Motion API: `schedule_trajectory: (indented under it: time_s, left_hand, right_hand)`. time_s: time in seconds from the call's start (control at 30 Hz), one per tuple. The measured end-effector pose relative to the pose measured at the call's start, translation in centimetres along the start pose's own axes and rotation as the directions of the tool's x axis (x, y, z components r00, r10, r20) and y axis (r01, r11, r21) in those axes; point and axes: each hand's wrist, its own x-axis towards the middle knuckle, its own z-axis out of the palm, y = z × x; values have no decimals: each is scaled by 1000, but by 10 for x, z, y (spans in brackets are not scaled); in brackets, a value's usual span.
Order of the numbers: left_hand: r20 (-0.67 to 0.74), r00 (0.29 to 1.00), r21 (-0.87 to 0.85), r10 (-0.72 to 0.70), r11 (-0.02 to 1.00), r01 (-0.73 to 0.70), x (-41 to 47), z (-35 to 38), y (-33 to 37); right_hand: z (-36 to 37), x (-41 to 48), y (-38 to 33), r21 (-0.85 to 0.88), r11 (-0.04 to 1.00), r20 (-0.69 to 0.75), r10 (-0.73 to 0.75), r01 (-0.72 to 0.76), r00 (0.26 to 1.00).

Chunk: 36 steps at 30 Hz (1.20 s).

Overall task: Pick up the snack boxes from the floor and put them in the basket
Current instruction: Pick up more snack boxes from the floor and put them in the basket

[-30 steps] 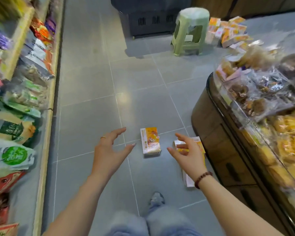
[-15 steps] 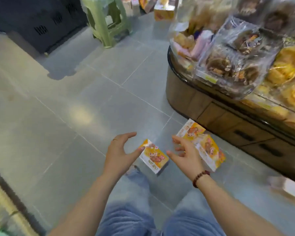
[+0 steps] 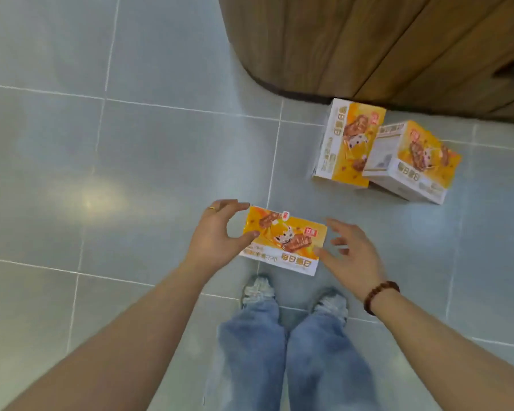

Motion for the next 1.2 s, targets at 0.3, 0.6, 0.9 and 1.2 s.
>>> schedule_trajectory:
  time_s: [0.3, 0.6, 0.9, 1.2]
  left_hand:
    - [165, 986, 178, -20, 984, -10, 63, 145, -120]
    - [135, 991, 174, -19, 985, -5, 53, 194, -165]
    - [150, 988, 220, -41, 976, 7, 59, 193, -149]
    - [143, 984, 134, 108, 983, -127, 24, 171, -23]
  right_hand:
    - [110, 106, 138, -398, 908, 50, 162, -129, 986]
    - [153, 103, 192, -45, 970, 45, 241, -239, 970]
    - [155, 101, 202, -12, 978, -26, 208, -208, 978]
    - [33, 28, 172, -78, 975, -217, 185, -206, 958]
